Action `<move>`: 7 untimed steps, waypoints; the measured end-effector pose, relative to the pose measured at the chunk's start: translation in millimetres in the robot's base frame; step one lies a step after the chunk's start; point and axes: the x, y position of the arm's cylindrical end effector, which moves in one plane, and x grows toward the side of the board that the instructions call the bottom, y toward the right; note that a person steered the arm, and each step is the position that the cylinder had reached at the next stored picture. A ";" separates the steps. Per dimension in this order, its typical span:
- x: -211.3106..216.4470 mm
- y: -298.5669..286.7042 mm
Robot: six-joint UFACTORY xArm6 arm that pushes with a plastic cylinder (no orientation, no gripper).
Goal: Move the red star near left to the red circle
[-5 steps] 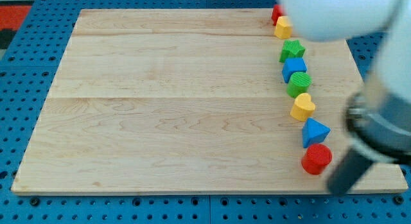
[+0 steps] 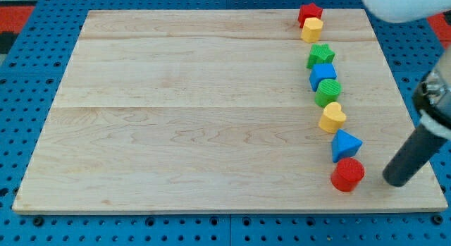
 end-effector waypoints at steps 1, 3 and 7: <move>-35.5 3.9; -198.5 44.8; -369.1 -41.2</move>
